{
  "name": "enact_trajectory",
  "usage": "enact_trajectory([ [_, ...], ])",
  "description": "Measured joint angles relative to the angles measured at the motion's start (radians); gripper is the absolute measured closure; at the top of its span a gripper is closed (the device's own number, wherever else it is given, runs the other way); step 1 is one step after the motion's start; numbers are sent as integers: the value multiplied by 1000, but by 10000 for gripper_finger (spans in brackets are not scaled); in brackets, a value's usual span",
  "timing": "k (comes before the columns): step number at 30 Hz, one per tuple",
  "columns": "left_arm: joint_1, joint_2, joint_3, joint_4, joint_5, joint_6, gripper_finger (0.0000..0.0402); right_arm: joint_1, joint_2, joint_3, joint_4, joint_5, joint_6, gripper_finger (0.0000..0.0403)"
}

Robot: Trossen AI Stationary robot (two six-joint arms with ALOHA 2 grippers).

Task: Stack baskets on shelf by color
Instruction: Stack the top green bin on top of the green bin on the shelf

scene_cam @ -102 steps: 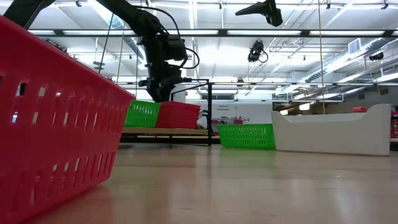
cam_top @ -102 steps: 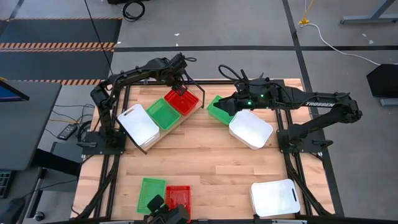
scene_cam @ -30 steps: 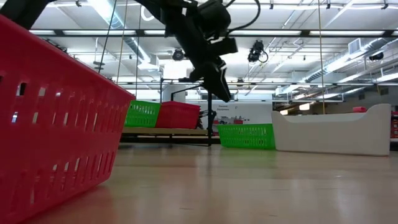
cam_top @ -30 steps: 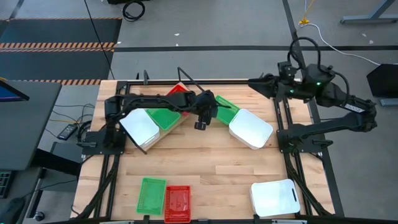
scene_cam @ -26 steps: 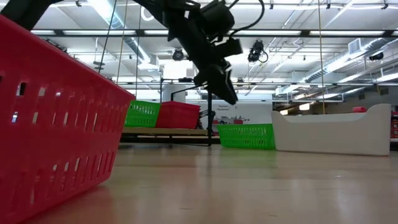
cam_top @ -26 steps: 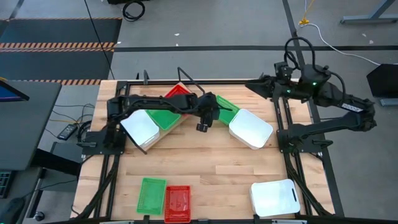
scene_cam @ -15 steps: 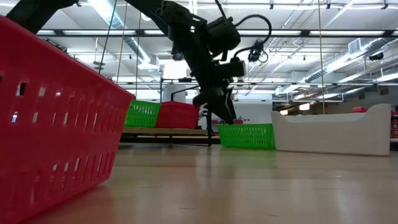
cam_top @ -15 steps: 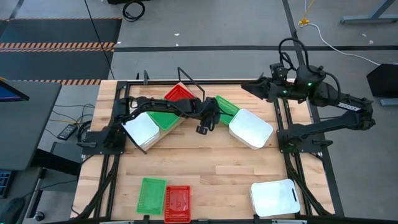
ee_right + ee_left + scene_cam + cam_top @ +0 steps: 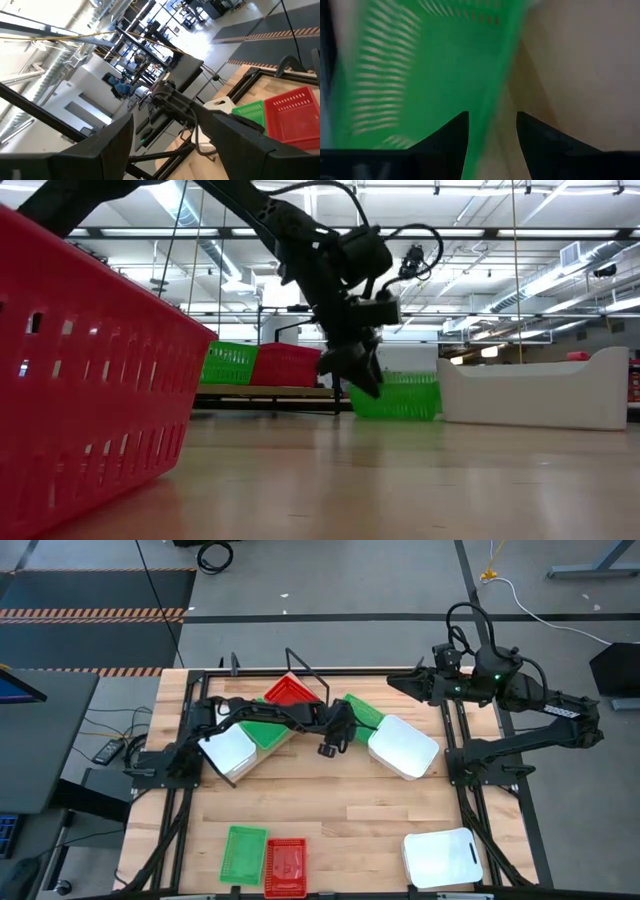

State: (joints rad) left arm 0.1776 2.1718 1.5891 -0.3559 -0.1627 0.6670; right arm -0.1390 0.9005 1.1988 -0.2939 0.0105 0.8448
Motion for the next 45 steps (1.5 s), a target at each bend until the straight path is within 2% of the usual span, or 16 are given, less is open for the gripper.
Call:
enact_trajectory([
  [4,-2,16,2,-10,2,1,234,0,0,0,-1,0,-3,135],
  [6,-6,16,2,1,2,7,249,0,0,0,-8,0,-5,135],
  [14,-20,10,70,-59,2,5,379,0,0,0,-9,0,-18,135],
  [15,-22,10,86,-83,3,-4,386,0,0,0,-9,0,-24,135],
  [26,-89,9,338,-389,3,-49,388,0,-4,0,-6,-6,-40,135],
  [31,-122,9,499,-607,2,-105,388,0,-29,0,21,-38,-61,135],
  [38,-158,8,751,-1014,0,-144,388,0,-103,0,31,-34,-134,135],
  [40,-163,-15,764,-1076,-1,-150,388,-1,-116,0,28,-30,-153,135],
  [45,-165,-129,711,-1197,6,-193,388,0,-124,0,25,-30,-177,135],
])
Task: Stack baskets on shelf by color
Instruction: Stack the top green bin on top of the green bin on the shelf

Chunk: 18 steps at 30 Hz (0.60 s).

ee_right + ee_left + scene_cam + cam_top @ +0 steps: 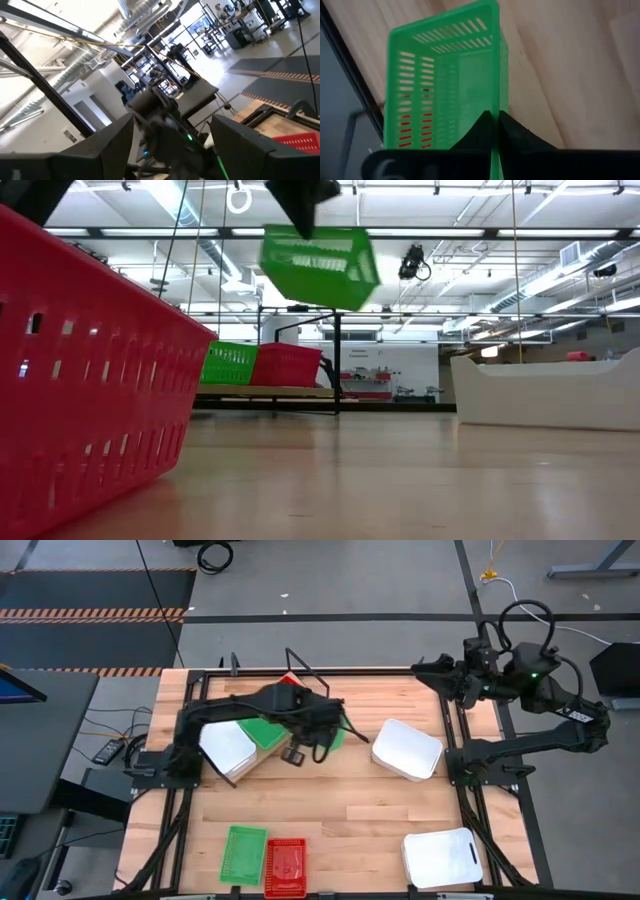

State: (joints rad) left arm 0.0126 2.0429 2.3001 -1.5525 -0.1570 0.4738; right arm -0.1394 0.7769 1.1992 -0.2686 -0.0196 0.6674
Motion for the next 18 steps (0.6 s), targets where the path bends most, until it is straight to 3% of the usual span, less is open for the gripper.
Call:
enact_trajectory([
  [14,-28,-204,-3,-19,-41,-79,388,0,28,0,-25,-34,-14,135],
  [18,-39,-287,-93,-17,-9,-171,388,0,27,0,-23,-35,-13,135],
])
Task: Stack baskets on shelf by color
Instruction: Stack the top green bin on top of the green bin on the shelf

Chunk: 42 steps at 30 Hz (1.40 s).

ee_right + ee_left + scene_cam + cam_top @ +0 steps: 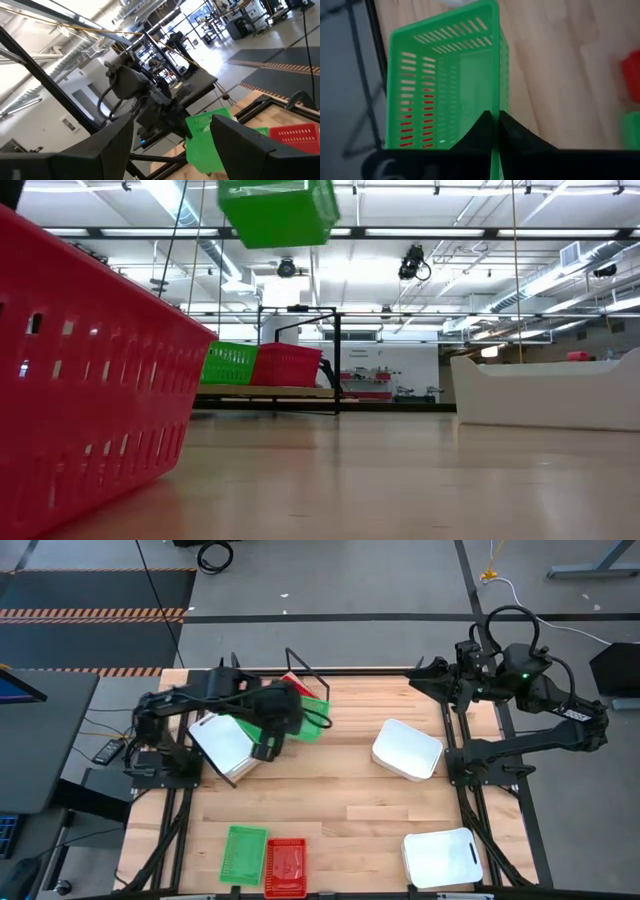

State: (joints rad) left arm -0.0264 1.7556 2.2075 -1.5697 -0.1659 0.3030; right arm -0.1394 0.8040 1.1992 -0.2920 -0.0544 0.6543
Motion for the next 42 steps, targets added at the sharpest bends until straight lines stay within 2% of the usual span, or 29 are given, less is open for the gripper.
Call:
enact_trajectory([
  [3,-18,-112,-167,-2,2,-54,388,0,0,0,0,-2,0,135],
  [7,-47,-243,-386,-4,-49,-47,388,0,3,0,-1,-26,-9,135],
  [14,-54,-351,-635,40,-197,198,388,0,16,0,-4,-15,-12,135],
  [18,34,-402,-789,121,-125,290,388,0,25,0,-3,27,23,135],
  [20,65,-427,-853,176,-125,341,388,0,30,0,0,40,33,135],
  [26,128,-491,-956,356,-104,512,388,0,51,0,1,107,49,135],
  [32,193,-495,-1040,400,-49,607,388,0,77,0,1,125,55,135],
  [42,243,-495,-1147,505,-34,729,388,0,93,0,0,122,76,135],
])
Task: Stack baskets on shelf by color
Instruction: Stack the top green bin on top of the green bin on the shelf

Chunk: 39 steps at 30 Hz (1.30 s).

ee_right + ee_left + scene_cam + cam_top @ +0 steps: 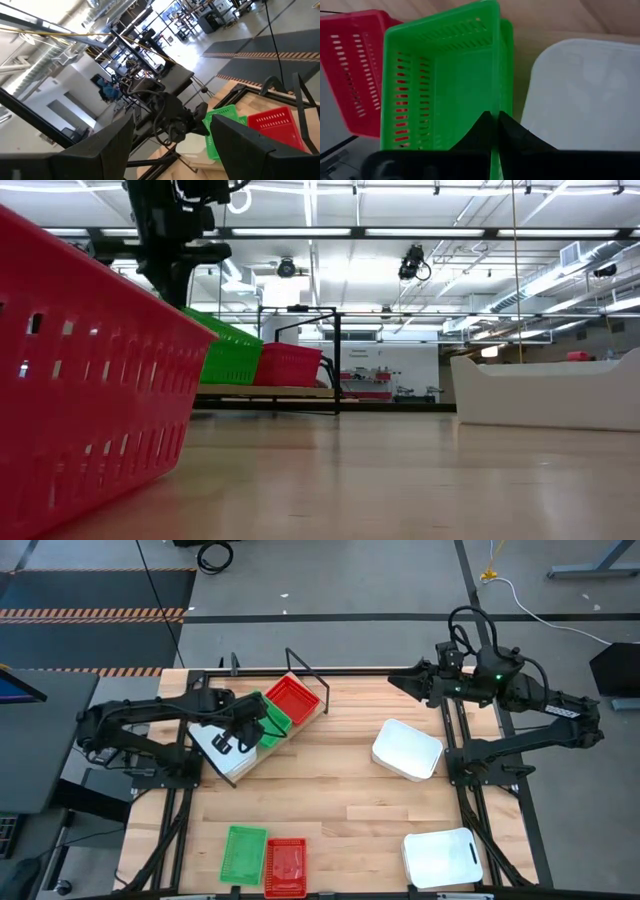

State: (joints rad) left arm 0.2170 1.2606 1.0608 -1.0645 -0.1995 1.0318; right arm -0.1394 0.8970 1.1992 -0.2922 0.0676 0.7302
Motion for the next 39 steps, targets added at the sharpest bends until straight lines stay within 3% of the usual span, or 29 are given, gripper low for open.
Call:
enact_trajectory([
  [17,22,3,-42,78,39,27,323,0,0,0,-1,3,0,135],
  [24,-16,3,22,81,-26,-39,302,0,0,0,-1,3,-1,135],
  [27,-35,2,82,127,-9,-248,303,0,0,0,-1,3,-5,135],
  [30,-49,2,117,231,11,-603,306,0,0,0,-1,3,-6,135],
  [34,-59,19,124,291,-35,-1045,303,0,0,0,-2,3,-12,135],
  [39,-67,103,123,197,-21,-1310,274,0,0,0,-3,3,-27,135],
])
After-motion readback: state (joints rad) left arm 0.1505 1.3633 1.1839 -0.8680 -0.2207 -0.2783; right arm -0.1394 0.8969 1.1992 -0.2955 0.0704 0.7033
